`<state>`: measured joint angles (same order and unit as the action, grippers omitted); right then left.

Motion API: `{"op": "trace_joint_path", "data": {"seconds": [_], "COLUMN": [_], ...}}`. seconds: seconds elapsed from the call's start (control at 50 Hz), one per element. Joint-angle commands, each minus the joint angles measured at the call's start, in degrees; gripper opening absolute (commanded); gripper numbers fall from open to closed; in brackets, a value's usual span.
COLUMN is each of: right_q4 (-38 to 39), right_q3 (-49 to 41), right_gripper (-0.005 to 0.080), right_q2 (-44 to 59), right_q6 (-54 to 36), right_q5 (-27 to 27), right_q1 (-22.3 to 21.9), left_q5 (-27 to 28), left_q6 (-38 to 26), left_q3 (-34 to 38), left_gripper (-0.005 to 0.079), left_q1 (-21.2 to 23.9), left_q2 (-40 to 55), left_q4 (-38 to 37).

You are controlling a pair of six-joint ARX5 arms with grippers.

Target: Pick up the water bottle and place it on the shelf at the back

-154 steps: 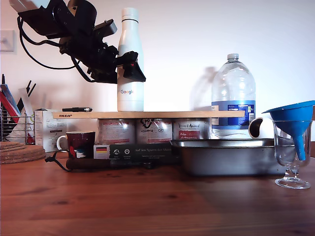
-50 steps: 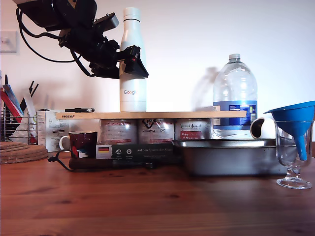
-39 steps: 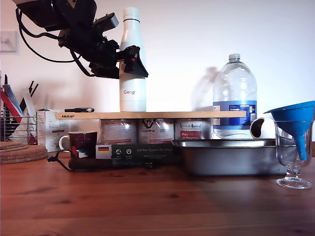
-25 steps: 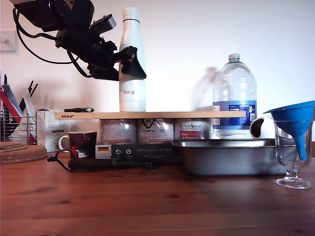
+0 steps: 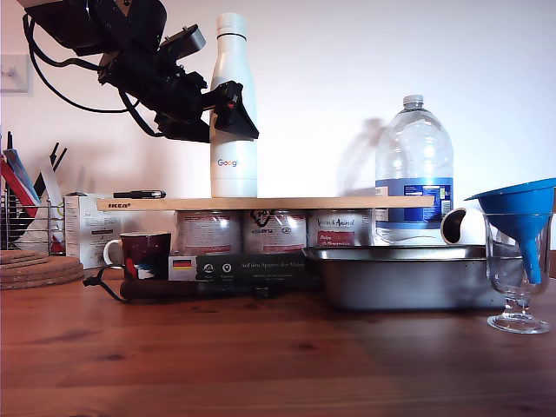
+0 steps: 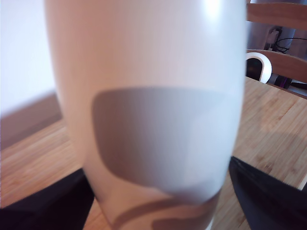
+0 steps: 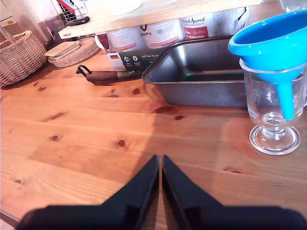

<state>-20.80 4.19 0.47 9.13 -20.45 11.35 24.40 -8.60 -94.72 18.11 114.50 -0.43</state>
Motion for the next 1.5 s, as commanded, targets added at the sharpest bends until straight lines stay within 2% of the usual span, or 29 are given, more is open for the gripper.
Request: {"op": "trace_joint_path", "data": {"seconds": [0.0,0.08,0.24,0.34,0.74,1.48], "right_q4": [0.35,0.35,0.35,0.35,0.35,0.35], "right_q3": [-0.31,-0.31,-0.31,-0.31,-0.31,-0.31], "right_gripper": [-0.0012,-0.0012,-0.0012,-0.0012,-0.0012,-0.0012], "right_q2": [-0.35,-0.35,-0.35,-0.37,-0.35,-0.35], "right_q6": [0.02,0.02,0.02,0.02,0.02,0.02], "right_q5": [0.0,0.0,-0.02,0.0,0.0,0.0], "right_q1": [0.26,0.26,0.26,0.26,0.26,0.26], "left_q5": [1.22,2.49,8.39,9.51,8.9,9.38], "left_q6": [-0.39,-0.39,-0.42,-0.5,-0.42,0.11], "left_q3": [-0.57,-0.57,-0.57,-0.57,-0.57,-0.55], "left_gripper": [0.0768,0.0769,0.0769,0.0768,0.0768,0.0768], "left_q1": [-0.04,-0.28,-1.46,-1.9,-2.25,-3.15], "left_q2": [-1.36,-1.36,-1.36,-1.36,-1.36,-1.38], "left_q4": [0.44,0.39,0.37,0.46,3.39,3.43]}}
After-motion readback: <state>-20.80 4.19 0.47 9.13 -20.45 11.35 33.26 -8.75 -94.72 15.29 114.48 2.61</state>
